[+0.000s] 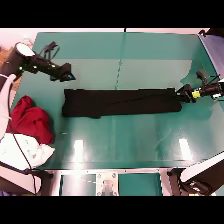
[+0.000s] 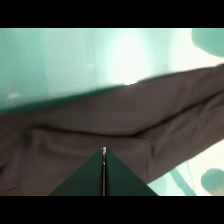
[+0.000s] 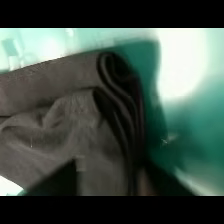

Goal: Fold the shirts.

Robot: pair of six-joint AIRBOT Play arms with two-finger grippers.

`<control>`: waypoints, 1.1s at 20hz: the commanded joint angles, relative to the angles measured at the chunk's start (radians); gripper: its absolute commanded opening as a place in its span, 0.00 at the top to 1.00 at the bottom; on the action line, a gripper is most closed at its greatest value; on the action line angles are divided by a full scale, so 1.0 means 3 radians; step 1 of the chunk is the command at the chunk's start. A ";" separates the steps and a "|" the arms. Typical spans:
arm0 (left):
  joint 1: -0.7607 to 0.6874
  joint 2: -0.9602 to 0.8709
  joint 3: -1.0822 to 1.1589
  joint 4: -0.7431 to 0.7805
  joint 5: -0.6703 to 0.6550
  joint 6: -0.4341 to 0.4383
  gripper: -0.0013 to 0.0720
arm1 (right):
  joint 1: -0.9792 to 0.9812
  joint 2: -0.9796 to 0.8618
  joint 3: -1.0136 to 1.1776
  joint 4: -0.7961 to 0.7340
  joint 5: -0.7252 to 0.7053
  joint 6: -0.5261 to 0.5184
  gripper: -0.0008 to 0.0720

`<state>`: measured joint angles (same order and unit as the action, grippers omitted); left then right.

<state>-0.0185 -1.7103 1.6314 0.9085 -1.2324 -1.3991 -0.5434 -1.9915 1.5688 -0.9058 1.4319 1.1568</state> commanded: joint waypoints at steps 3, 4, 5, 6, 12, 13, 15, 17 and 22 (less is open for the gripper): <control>-0.0590 -0.0089 0.0003 0.0011 0.0515 0.0066 0.95 | 0.0118 -0.0120 0.0109 0.0028 0.0164 -0.0123 0.97; -0.0738 -0.0163 0.0003 0.0006 0.0640 0.0065 0.95 | 0.0117 -0.0083 0.0174 0.0027 0.0287 -0.0079 0.97; -0.0899 -0.0254 0.0003 -0.0018 0.0781 0.0065 0.95 | 0.0117 -0.0017 0.0233 0.0027 0.0395 -0.0018 0.97; -0.1063 -0.0360 0.0005 -0.0081 0.0933 0.0066 0.95 | 0.0117 0.0092 0.0285 0.0027 0.0487 0.0051 0.97; -0.1912 -0.0988 0.0173 -0.0472 0.1462 0.0065 0.95 | 0.0214 0.1068 0.0406 0.0402 0.1022 0.0413 0.97; -0.1995 -0.1086 0.0256 -0.0521 0.1469 0.0064 0.95 | 0.0256 0.1232 0.0406 0.0446 0.1108 0.0477 0.97; -0.2110 -0.1272 0.0443 -0.0617 0.1479 0.0033 0.95 | 0.0346 0.1506 0.0406 0.0505 0.1179 0.0509 0.97; -0.2186 -0.1425 0.0640 -0.0712 0.1480 0.0006 0.95 | 0.0392 0.1710 0.0406 0.0519 0.1177 0.0507 0.97; -0.2135 -0.1489 0.0989 -0.0711 0.1204 -0.0039 0.95 | 0.0397 0.1820 0.0402 0.0516 0.1156 0.0483 0.97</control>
<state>-0.6632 -2.1414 1.8675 0.7017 -0.8135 -1.4055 -0.4282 -1.4734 1.6894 -0.7574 1.7767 1.2995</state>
